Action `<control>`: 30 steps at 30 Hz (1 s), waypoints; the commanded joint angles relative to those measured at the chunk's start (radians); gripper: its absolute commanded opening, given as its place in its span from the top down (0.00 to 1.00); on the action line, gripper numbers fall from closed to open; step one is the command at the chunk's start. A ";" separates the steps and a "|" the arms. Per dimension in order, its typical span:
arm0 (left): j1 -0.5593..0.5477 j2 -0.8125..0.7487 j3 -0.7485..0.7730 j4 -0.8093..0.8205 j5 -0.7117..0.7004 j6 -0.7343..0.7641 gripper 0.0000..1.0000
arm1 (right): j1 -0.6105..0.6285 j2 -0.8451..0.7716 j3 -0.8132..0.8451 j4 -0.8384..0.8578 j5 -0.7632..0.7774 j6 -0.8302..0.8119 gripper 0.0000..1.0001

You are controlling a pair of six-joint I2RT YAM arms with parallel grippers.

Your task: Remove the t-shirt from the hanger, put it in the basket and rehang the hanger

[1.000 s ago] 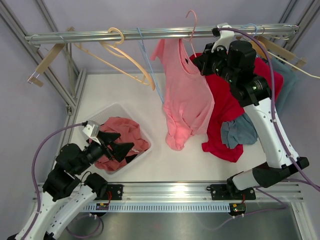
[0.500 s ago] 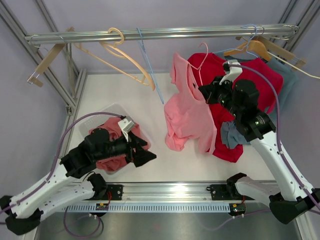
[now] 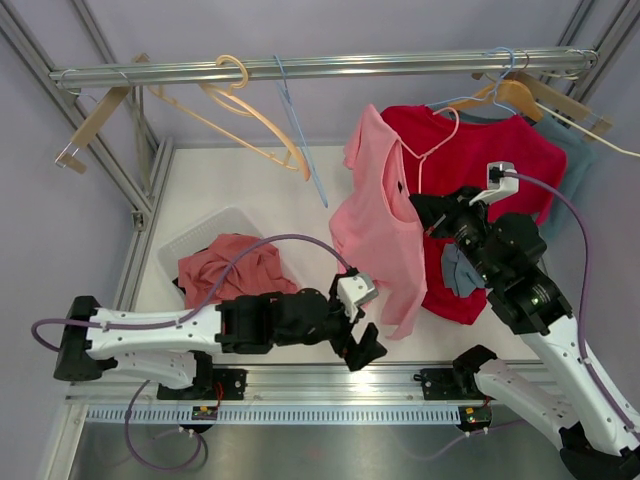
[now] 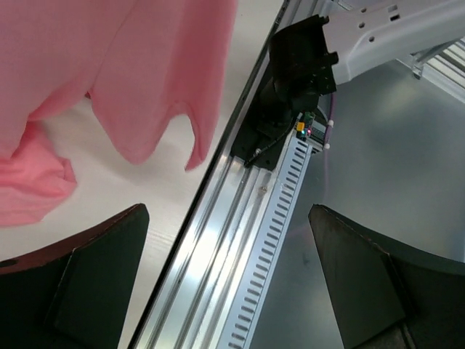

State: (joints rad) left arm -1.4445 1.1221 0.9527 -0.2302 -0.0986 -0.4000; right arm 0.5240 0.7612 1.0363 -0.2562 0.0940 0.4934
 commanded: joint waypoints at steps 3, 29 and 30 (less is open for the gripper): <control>-0.056 0.175 0.165 0.157 -0.161 0.052 0.01 | 0.034 -0.052 0.019 0.074 0.070 0.079 1.00; -0.224 0.254 0.157 0.187 -0.300 0.115 1.00 | 0.062 -0.031 0.065 0.144 -0.041 0.064 1.00; -0.244 0.251 0.141 0.187 -0.305 0.112 1.00 | 0.062 -0.020 0.095 0.147 -0.036 0.057 1.00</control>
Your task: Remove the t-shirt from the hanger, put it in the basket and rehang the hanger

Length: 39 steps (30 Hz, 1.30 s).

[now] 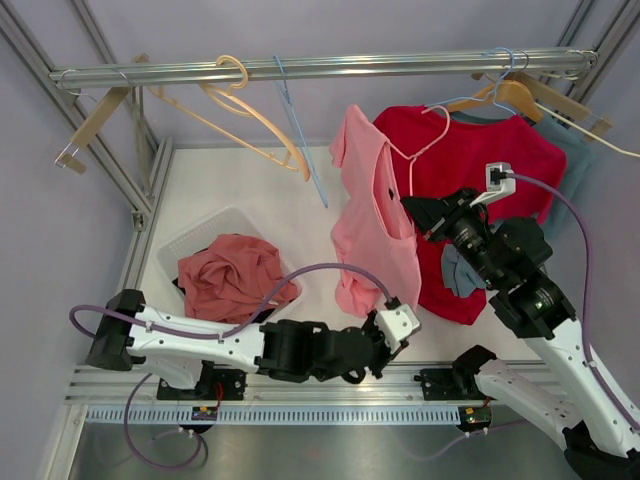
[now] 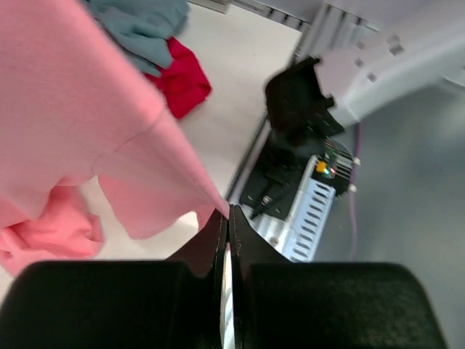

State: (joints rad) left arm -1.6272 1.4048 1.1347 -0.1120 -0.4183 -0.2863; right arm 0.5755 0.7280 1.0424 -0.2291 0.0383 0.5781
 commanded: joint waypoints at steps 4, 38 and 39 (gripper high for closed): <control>-0.140 -0.073 -0.116 0.071 0.010 -0.072 1.00 | 0.011 0.063 0.136 0.207 0.047 -0.050 1.00; 0.389 -0.359 -0.050 0.104 0.013 0.197 1.00 | 0.009 -0.243 0.110 0.037 -0.466 0.109 1.00; 0.398 -0.356 -0.056 0.151 -0.003 0.213 1.00 | 0.009 -0.251 0.113 0.034 -0.482 0.118 1.00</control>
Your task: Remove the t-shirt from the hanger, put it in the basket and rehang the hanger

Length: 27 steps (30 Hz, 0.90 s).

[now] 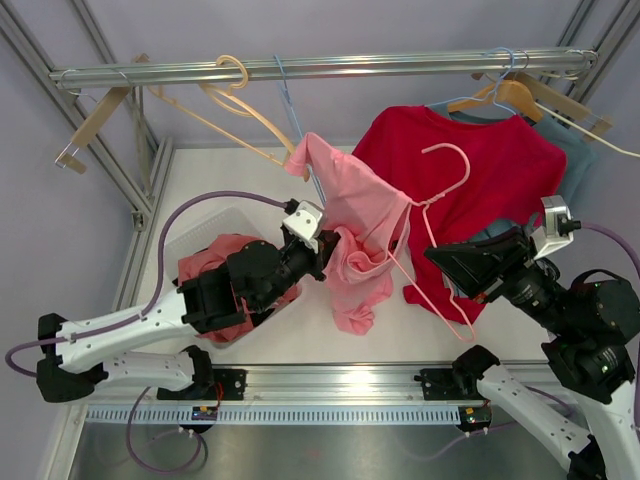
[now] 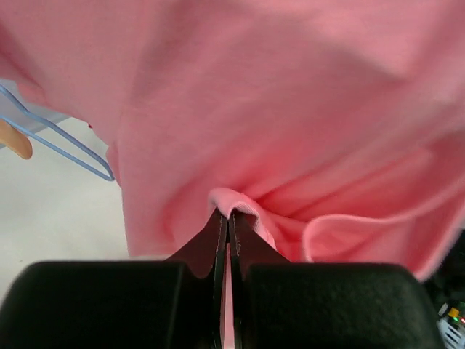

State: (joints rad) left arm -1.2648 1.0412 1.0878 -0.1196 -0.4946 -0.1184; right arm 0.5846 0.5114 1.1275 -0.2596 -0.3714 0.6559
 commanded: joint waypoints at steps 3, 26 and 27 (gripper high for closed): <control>0.084 0.043 -0.009 0.227 0.089 0.065 1.00 | 0.000 -0.051 0.035 0.074 -0.107 0.066 1.00; 0.093 0.053 0.093 0.373 0.163 0.183 1.00 | 0.001 -0.169 0.080 -0.044 -0.069 0.134 1.00; 0.091 0.040 0.110 0.344 0.160 0.186 1.00 | 0.001 -0.174 0.093 -0.075 -0.058 0.119 1.00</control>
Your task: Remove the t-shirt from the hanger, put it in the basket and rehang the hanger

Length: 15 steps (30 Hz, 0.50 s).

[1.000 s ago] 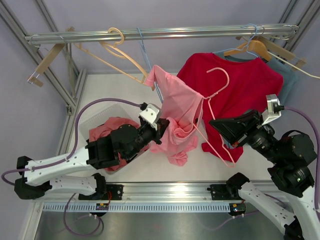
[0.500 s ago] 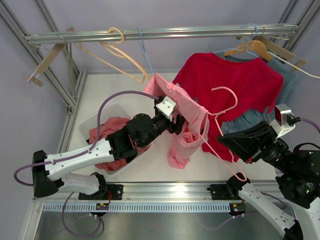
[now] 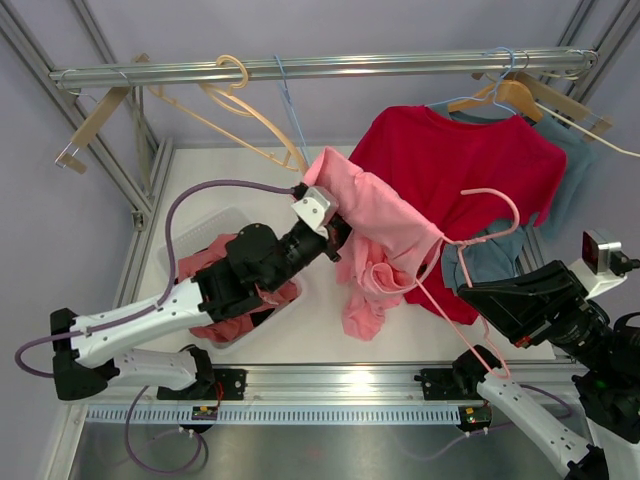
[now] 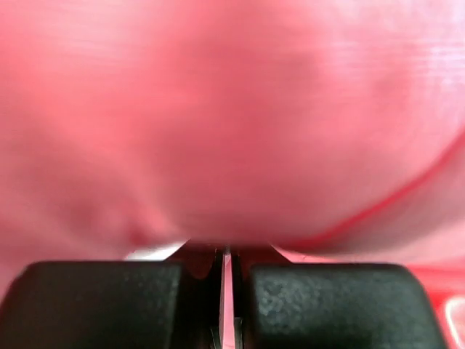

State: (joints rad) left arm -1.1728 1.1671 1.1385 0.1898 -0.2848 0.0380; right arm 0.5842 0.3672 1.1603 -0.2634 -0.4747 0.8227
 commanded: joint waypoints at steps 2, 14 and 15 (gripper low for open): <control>0.001 -0.116 0.101 -0.047 -0.048 0.034 1.00 | 0.002 -0.046 0.075 -0.208 0.115 -0.109 1.00; 0.001 -0.122 0.697 -0.519 -0.005 0.014 1.00 | 0.002 -0.162 0.095 -0.562 0.495 -0.290 1.00; -0.001 -0.124 0.727 -0.541 -0.031 0.029 1.00 | 0.000 -0.156 0.088 -0.553 0.481 -0.296 1.00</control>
State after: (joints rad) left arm -1.1728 1.0653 1.7664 -0.2638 -0.2783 0.0437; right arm 0.5846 0.2062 1.2362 -0.7628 -0.0715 0.5907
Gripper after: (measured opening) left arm 0.016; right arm 0.033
